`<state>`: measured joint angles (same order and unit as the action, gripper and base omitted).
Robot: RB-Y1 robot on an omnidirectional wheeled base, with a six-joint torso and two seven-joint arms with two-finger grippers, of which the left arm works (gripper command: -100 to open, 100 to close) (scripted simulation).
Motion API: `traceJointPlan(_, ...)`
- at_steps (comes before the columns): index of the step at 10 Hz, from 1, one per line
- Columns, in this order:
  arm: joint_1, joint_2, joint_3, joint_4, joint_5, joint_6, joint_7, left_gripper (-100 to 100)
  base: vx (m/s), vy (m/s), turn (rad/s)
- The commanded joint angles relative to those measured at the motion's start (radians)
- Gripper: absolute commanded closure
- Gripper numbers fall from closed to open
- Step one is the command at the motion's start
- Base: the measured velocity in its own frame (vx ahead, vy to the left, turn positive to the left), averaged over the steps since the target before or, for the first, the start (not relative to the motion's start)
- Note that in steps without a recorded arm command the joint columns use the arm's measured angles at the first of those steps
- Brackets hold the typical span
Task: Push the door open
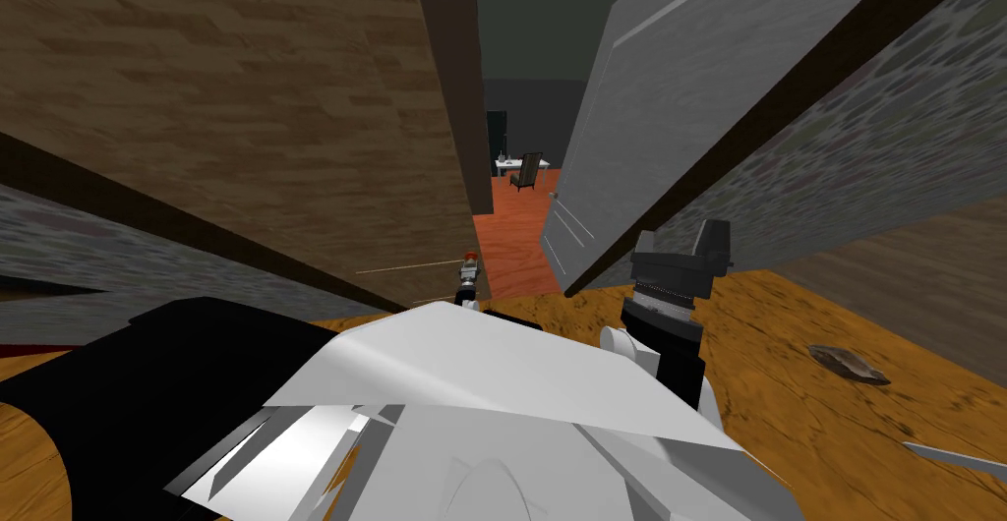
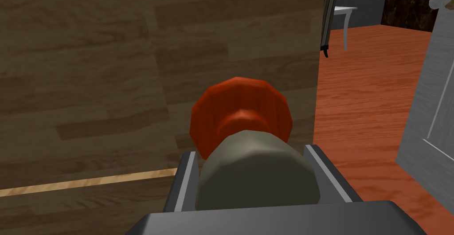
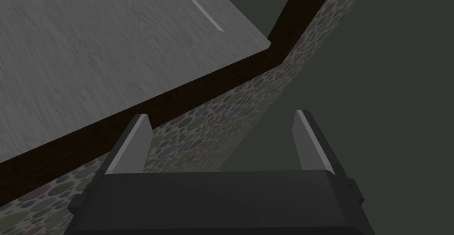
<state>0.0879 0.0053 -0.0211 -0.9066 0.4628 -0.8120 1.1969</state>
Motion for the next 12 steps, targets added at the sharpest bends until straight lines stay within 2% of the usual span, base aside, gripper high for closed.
traceJointPlan(1, 0.0, 0.001, 0.002, -0.002, 0.001, -0.004, 0.0, 100, -0.01, -0.003, 0.0)
traceJointPlan(2, 0.0, 0.001, 0.002, -0.002, 0.001, -0.004, 0.0, 100, 0.0, 0.0, 0.0)
traceJointPlan(3, -0.012, 0.014, 0.03, 0.014, 0.012, -0.007, -0.01, 100, 0.1, -0.006, -0.06)
traceJointPlan(4, -0.016, 0.017, 0.038, 0.017, 0.015, -0.01, -0.013, 100, 0.145, 0.017, -0.031)
traceJointPlan(6, -0.032, 0.028, 0.075, 0.033, 0.03, -0.02, -0.025, 100, 0.18, 0.031, -0.027)
traceJointPlan(7, -0.032, 0.028, 0.075, 0.033, 0.03, -0.02, -0.025, 100, 0.15, 0.032, -0.015)
traceJointPlan(9, -0.048, 0.036, 0.109, 0.047, 0.044, -0.03, -0.036, 100, 0.117, 0.017, -0.034)
traceJointPlan(10, -0.048, 0.036, 0.109, 0.047, 0.044, -0.03, -0.036, 100, 0.067, 0.011, -0.001)
traceJointPlan(11, -0.059, 0.039, 0.134, 0.057, 0.054, -0.037, -0.044, 100, 0.08, 0.006, -0.021)
traceJointPlan(12, -0.059, 0.039, 0.134, 0.057, 0.054, -0.037, -0.044, 100, 0.073, 0.018, 0.005)
